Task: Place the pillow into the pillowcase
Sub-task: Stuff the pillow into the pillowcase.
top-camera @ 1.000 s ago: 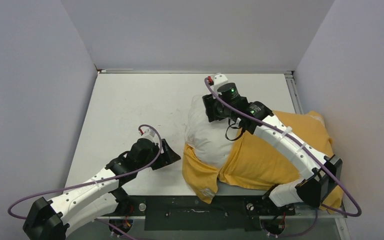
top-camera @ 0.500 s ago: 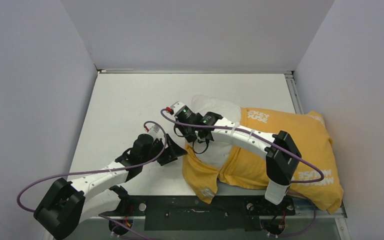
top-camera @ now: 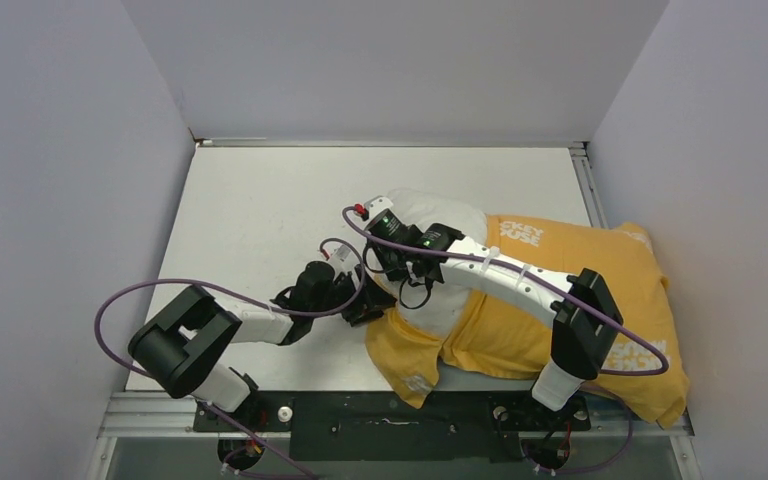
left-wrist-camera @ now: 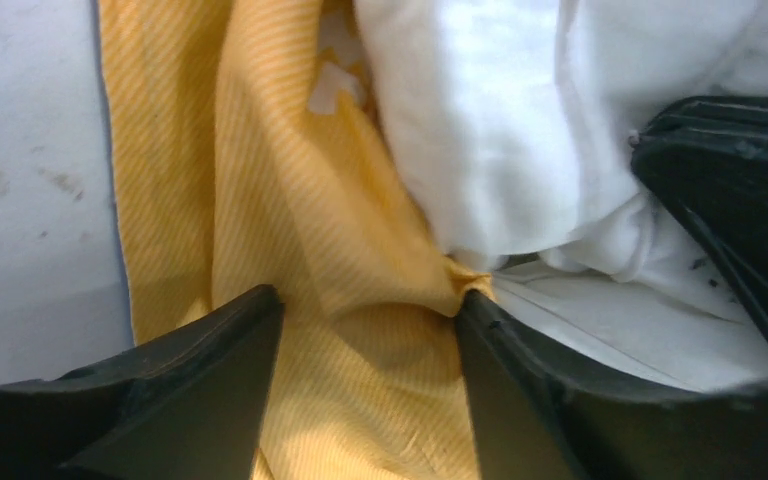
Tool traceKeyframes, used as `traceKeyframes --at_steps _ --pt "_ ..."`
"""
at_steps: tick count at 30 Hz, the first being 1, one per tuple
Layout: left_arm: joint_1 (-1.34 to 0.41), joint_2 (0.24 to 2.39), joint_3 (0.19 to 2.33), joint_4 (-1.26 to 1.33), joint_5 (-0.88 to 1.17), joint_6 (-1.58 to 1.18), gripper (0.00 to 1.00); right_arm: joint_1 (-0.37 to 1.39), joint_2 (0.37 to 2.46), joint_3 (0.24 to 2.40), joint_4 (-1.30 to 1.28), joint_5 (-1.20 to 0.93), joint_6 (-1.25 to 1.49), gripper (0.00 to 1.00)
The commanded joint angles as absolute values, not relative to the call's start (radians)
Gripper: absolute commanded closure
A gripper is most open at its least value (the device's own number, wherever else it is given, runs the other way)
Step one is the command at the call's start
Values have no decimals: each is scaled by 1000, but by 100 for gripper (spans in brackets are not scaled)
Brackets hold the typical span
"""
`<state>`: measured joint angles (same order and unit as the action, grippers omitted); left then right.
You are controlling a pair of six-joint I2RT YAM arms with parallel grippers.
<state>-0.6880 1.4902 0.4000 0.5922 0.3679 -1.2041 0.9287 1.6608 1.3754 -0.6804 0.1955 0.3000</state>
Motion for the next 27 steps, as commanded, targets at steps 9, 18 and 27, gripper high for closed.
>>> traceKeyframes --at_steps 9,18,27 --pt "-690 1376 362 722 101 -1213 100 859 1643 1285 -783 341 308 95" --pt "-670 885 194 865 -97 -1152 100 798 1686 1189 -804 263 322 95" --pt "-670 541 235 960 71 -1059 100 826 1776 1113 -704 -6 294 95"
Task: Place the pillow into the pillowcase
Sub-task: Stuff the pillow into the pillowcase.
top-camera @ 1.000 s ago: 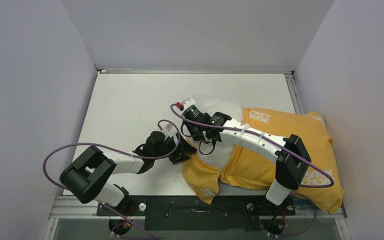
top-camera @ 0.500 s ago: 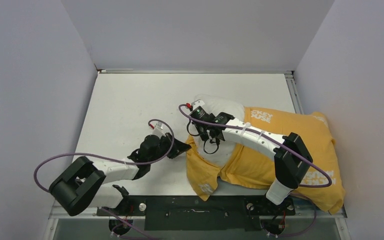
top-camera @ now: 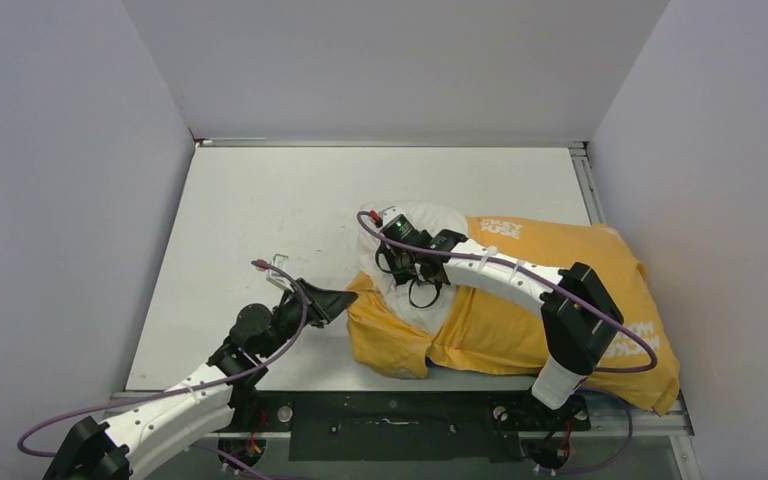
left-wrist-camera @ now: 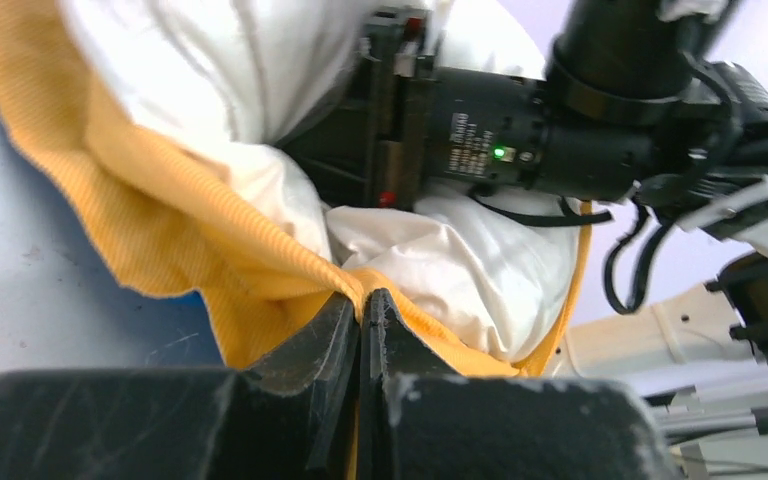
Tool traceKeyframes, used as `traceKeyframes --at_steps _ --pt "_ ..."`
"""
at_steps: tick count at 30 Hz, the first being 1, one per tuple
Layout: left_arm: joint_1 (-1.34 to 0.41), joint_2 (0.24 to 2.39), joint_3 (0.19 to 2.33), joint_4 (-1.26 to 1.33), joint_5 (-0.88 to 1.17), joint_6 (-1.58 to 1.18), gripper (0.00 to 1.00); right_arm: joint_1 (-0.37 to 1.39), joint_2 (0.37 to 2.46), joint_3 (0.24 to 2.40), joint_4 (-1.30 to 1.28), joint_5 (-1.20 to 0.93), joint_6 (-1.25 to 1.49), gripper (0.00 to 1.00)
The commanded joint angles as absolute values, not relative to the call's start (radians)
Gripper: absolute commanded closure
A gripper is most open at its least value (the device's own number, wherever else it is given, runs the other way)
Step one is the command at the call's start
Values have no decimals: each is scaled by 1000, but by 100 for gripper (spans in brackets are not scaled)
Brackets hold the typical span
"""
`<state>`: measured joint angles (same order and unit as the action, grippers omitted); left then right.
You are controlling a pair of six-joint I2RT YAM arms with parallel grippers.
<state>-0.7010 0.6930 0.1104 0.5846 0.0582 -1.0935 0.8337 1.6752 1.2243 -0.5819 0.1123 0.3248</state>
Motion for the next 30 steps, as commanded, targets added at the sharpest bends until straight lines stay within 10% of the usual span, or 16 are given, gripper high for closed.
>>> traceKeyframes --at_steps 1,5,8,11,21,30 --pt "-670 522 236 956 118 -1059 100 822 1781 1096 -684 -67 296 95" --pt "-672 460 281 526 167 -996 100 816 1758 1025 -615 -177 339 95" --pt "-672 455 389 -48 -3 -893 49 811 1702 972 -560 -245 381 95" --pt "-672 504 459 -298 -93 -863 30 814 1647 947 -538 -234 412 95" --pt "-818 836 349 286 -20 -1056 62 824 1583 951 -514 -195 448 95" --pt "-1100 1134 326 491 -245 -1176 56 816 1576 950 -506 -177 457 95"
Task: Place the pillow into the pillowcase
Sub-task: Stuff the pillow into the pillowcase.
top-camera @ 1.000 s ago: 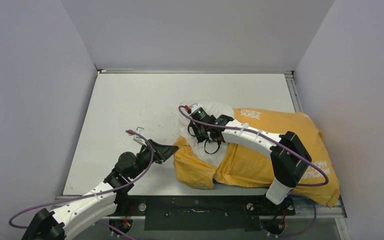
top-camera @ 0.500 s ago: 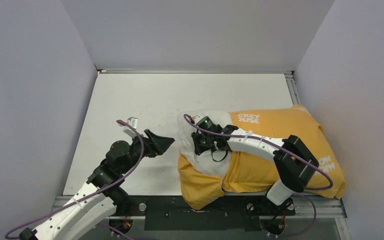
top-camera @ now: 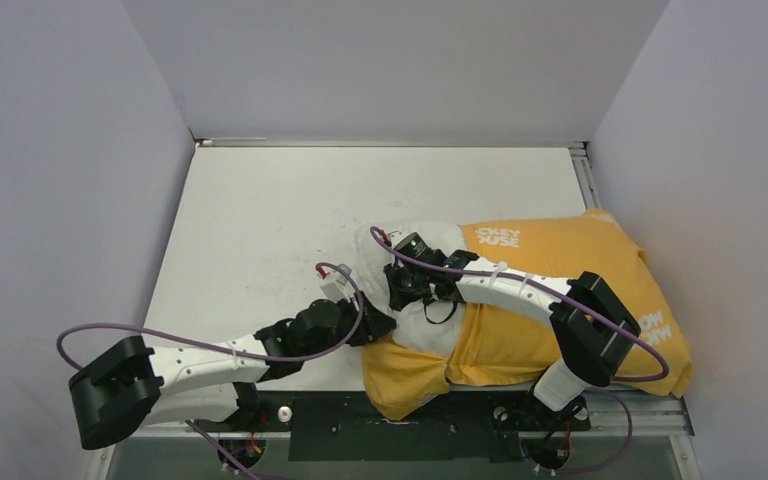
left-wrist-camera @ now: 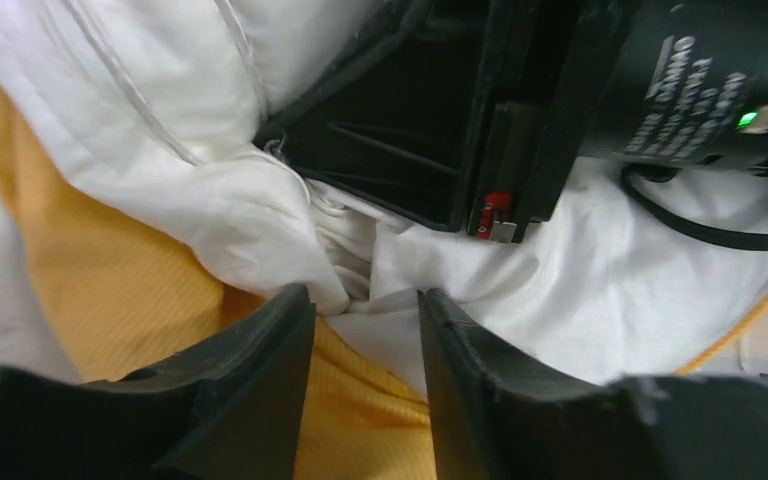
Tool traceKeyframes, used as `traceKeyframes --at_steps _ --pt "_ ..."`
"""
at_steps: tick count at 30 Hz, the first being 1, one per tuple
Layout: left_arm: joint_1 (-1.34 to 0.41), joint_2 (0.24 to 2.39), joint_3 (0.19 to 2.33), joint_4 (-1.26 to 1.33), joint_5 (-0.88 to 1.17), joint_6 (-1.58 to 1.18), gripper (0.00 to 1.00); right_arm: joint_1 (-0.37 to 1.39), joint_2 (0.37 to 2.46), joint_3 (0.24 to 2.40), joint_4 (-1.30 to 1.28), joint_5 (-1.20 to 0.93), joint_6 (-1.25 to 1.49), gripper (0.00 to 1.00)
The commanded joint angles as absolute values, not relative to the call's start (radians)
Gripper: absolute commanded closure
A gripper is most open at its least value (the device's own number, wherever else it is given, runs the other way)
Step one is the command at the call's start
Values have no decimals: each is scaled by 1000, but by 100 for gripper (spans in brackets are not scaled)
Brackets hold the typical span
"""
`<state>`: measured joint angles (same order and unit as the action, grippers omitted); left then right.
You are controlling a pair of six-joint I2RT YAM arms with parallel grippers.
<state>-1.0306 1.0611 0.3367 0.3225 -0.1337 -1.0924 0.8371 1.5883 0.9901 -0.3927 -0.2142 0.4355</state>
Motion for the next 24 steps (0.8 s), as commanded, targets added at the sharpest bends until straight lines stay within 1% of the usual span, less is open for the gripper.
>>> traceKeyframes --at_steps 1,5,8,12,15,18,22,23,24 --pt "-1141 1149 316 478 -275 -1200 53 811 1571 952 -506 -174 456 95" --pt "-1265 1182 260 390 -395 -1347 46 801 1548 953 -516 -163 453 95" --pt "-1324 1225 225 389 -447 -1429 39 800 1539 947 -516 -166 451 95" --pt "-1332 1338 214 510 -473 -1455 32 801 1543 942 -508 -179 449 95" --pt "-1319 1438 210 634 -488 -1492 30 800 1547 944 -512 -183 444 95" --pt "-1308 1554 184 793 -504 -1598 30 801 1542 946 -517 -179 440 95" --pt "-1311 1690 164 904 -526 -1737 31 801 1528 949 -523 -175 436 95" --pt "-1311 1728 171 929 -526 -1751 33 801 1526 950 -526 -175 437 95" --pt "-1310 1766 177 969 -532 -1759 43 801 1524 951 -529 -174 437 95"
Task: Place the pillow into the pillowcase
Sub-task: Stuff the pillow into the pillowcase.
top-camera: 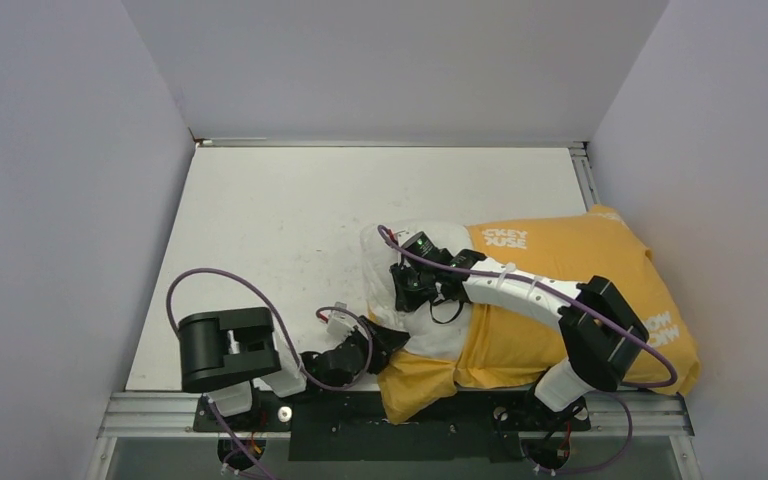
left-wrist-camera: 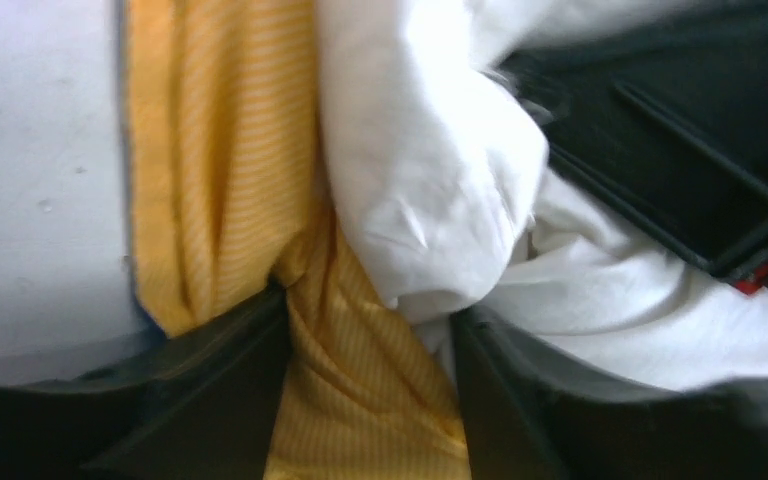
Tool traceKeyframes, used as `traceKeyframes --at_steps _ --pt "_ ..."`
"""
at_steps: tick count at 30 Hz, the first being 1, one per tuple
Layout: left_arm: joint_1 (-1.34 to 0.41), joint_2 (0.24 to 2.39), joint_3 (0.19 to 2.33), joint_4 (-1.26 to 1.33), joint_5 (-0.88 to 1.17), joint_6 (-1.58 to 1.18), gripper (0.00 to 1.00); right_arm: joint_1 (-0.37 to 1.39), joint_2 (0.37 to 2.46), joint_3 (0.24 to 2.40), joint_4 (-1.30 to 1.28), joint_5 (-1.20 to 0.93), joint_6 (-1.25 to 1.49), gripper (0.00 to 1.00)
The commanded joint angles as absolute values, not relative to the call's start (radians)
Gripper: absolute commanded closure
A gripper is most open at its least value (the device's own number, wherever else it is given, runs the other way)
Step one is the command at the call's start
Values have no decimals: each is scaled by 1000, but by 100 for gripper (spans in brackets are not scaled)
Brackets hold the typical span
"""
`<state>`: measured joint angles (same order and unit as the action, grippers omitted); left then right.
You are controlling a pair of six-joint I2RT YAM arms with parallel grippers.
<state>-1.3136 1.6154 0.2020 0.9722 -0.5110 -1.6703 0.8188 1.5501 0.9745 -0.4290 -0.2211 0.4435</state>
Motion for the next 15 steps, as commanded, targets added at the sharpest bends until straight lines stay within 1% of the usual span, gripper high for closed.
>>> traceKeyframes --at_steps 1,3,4,6,7,9,15 --pt "-1311 1808 172 1043 -542 -1757 54 800 1523 952 -532 -172 434 95" --pt "-1313 1885 153 1208 -575 -1745 78 799 1518 954 -540 -163 433 95" --pt "-1314 1922 136 1311 -602 -1731 89 797 1515 954 -543 -157 432 95" --pt "-1314 1994 99 1533 -653 -1672 100 793 1512 955 -546 -154 431 95" --pt "-1314 2023 83 1626 -674 -1662 100 793 1511 957 -549 -152 429 95" --pt "-1309 2007 68 1649 -690 -1656 100 793 1511 958 -553 -151 428 95" --pt "-1313 1720 52 1607 -711 -1343 100 785 1500 956 -565 -132 423 95"
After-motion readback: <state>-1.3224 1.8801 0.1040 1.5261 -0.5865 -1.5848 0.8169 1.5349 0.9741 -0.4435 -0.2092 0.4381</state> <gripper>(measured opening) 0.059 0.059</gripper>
